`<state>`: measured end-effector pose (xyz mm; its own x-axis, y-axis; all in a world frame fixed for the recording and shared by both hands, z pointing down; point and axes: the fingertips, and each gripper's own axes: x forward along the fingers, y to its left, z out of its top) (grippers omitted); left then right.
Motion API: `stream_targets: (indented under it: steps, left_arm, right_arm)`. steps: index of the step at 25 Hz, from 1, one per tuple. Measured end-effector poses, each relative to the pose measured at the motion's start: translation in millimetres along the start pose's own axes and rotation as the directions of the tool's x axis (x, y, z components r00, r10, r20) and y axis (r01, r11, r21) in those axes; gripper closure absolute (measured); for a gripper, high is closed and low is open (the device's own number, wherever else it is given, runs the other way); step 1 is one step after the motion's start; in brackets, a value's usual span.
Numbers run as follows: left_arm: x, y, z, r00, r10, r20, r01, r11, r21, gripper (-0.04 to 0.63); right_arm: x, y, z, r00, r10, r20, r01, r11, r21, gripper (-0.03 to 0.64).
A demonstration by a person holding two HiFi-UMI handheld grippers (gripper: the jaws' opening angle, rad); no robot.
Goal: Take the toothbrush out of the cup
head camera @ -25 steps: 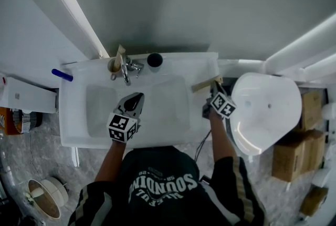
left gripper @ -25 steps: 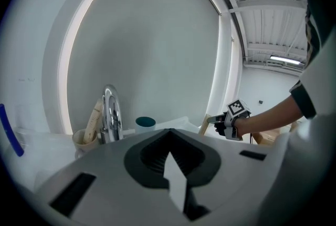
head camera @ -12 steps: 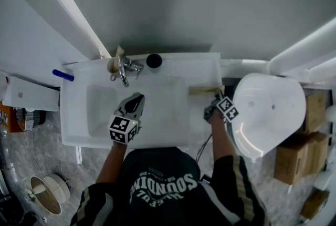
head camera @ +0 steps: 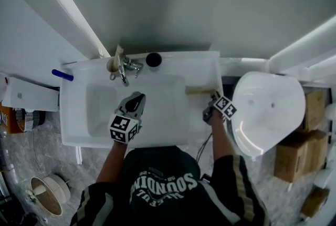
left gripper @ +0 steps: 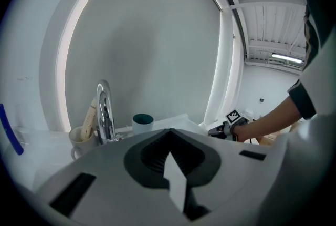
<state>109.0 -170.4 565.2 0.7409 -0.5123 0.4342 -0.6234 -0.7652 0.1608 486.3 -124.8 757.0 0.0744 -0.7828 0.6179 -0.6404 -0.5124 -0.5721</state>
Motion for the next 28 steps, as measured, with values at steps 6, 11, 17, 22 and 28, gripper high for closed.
stream_targets:
  steps: [6,11,17,22,28]
  left_arm:
    - [-4.1,1.8,-0.4,1.000,-0.021,0.006,0.021,1.000,0.006,0.597]
    - [-11.1,5.5,1.3,0.999,-0.033,0.020,0.033,0.999,0.009,0.597]
    - [-23.2,17.6,2.5,0.999,-0.025,0.041,0.024,1.000,0.005,0.597]
    - [-36.4,34.7,4.6,0.998,0.008,0.061,-0.008,1.000,-0.002,0.597]
    - [-52.9,59.5,11.8,0.993,0.073,0.094,-0.071,0.997,-0.021,0.597]
  right_arm:
    - [-7.3,0.2,-6.8,1.000,-0.004,-0.020,0.004,1.000,0.018,0.526]
    - [-18.1,21.6,-16.8,1.000,0.014,-0.011,-0.015,0.997,-0.079,0.526]
    - [-26.6,98.6,-24.9,0.995,0.104,-0.015,-0.103,0.950,-0.293,0.534]
    - [-37.3,185.2,-26.1,0.974,0.224,0.004,-0.190,0.834,-0.518,0.614]
    - [-67.3,299.3,-22.0,0.895,0.446,0.014,-0.314,0.652,-0.690,0.617]
